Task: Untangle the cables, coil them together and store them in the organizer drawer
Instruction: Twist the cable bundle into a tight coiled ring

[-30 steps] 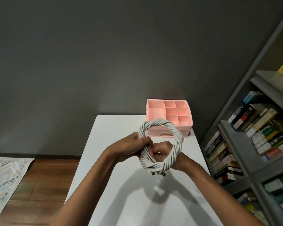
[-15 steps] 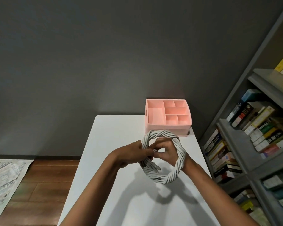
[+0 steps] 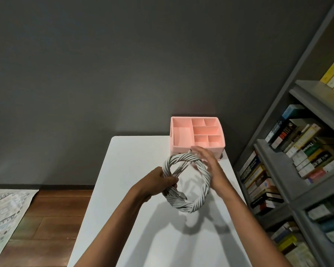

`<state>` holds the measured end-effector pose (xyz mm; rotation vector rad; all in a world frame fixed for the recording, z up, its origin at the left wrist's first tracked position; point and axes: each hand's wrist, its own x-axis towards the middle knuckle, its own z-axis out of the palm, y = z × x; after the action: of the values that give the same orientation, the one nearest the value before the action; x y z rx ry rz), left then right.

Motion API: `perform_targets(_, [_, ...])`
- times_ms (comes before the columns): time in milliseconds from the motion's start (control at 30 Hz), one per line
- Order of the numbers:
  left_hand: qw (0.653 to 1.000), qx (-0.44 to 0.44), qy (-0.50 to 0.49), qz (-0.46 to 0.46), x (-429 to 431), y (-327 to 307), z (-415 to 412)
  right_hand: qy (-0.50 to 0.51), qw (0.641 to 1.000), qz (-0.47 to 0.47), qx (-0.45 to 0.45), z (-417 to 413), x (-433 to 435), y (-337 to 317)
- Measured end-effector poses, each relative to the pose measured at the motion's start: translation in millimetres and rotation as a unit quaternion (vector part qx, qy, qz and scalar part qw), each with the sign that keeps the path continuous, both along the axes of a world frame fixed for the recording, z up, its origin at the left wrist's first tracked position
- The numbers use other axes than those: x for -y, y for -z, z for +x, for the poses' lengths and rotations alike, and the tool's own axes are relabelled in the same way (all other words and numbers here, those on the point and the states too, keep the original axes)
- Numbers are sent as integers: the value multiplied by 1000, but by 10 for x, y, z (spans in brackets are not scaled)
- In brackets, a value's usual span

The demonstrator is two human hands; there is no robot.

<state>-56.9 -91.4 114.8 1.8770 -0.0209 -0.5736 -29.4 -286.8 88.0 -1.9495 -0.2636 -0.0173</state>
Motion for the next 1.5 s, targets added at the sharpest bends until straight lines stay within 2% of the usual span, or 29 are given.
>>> perform_targets(67, [1000,-2,-8,8,-27,37,5,35,983,145,-107,-53,-6,-134])
perform_targets(133, [1000,-5,-16,1,-37,50,5,0,970,167,-176,-100,-82,-244])
perform_targets(233, [999,-24,-11,-41,-29,35,-19,-30,992,84,-92,-158,-220,-352])
perform_targets(300, [996,-45,4,-75,-39,2,-41,-12,995,85,-52,-153,-229,-357])
perform_targets(433, [992,-77,11,-97,-50,-58,-70,-25,995,90,-39,-160,-233,-340])
perform_targets(633, [991,-53,1,-124,-48,-35,-88,5,994,102,-26,-163,-265,-279])
perform_targets(833, [979,-63,-70,-180,55,14,-96,21,999,-13,37,-102,-219,-218])
perform_targets(900, [977,-75,-87,-177,62,18,-73,7,998,-36,44,-90,-229,-181])
perform_targets(967, [978,-95,-92,-159,62,14,-51,47,990,-116,69,-114,-269,-105])
perform_targets(1033, [979,-111,-86,-147,60,1,-39,138,957,-184,176,-205,-312,-79])
perform_targets(1067, [979,-119,-83,-145,50,7,-29,161,937,-186,249,-257,-324,-97])
perform_targets(1100, [978,-125,-81,-144,40,13,-20,142,923,-186,307,-295,-332,-106])
perform_targets(1133, [980,-124,-73,-137,34,8,-16,79,923,-190,326,-326,-337,-108])
perform_targets(1167, [983,-116,-66,-127,28,9,-12,4,932,-201,303,-336,-337,-102])
perform_targets(1233, [989,-98,-51,-102,38,5,-12,-116,941,-255,188,-330,-330,-131])
perform_targets(1333, [995,-74,-35,-60,67,-14,-10,-176,909,-366,91,-307,-320,-146])
perform_targets(1433, [998,-49,-18,-42,21,-21,27,-167,905,-373,116,-284,-363,-137])
perform_targets(1500, [995,-57,9,-75,-7,-31,15,-157,901,-379,141,-214,-359,-94])
